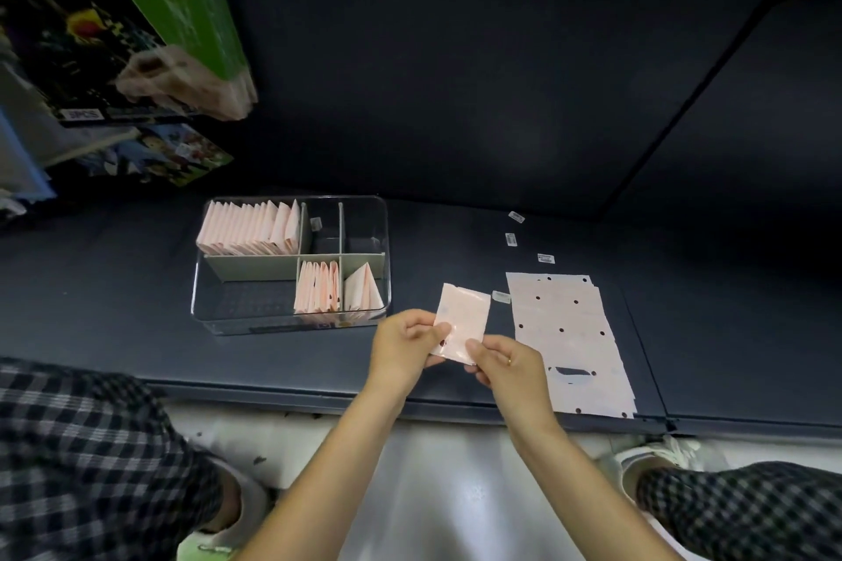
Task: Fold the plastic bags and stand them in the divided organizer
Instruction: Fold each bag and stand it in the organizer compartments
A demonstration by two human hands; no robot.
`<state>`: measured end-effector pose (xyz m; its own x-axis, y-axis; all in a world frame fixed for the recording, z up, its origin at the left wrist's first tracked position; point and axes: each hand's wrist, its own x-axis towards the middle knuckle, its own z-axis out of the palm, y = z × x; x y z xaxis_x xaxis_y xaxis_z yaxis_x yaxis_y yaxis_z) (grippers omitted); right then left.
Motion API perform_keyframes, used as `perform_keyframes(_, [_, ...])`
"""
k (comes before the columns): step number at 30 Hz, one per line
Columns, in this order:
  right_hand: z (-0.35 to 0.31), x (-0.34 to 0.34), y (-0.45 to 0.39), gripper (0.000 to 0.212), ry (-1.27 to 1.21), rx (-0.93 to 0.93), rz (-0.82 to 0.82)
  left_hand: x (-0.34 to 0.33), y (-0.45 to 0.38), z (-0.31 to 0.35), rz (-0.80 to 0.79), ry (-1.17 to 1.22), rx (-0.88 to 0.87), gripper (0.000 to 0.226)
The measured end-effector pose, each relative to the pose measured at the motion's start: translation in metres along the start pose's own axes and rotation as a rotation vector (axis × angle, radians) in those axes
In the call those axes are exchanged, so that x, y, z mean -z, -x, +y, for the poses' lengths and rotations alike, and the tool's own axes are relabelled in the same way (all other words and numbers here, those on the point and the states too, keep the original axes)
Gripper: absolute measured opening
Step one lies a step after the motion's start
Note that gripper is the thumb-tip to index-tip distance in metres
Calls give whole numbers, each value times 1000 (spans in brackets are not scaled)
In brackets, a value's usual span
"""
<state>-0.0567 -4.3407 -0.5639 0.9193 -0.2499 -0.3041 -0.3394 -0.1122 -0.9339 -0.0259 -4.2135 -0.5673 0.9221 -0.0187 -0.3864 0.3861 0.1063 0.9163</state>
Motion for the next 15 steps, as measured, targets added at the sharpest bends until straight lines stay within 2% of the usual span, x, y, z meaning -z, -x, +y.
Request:
perform_keyframes(2, [2,-3,-6,10,8,-14,36,6,-11,-2,11,-133,-83,9])
perform_keyframes(5, [4,-2,-16,9,-5,-26,72,30,-39,-4,179,-665,-311,16])
perform_keyframes(7, [5,-2,-22,8,-7,-35,77,51,-60,-5,239,-914,-385,25])
perform_keyframes(11, [9,-8,-30,7,4,-55,59,78,-94,-13,120,-1376,-404,37])
perform_keyframes(15, [12,-20,-36,10,17,-47,10,90,-108,-17,28,-1542,-450,42])
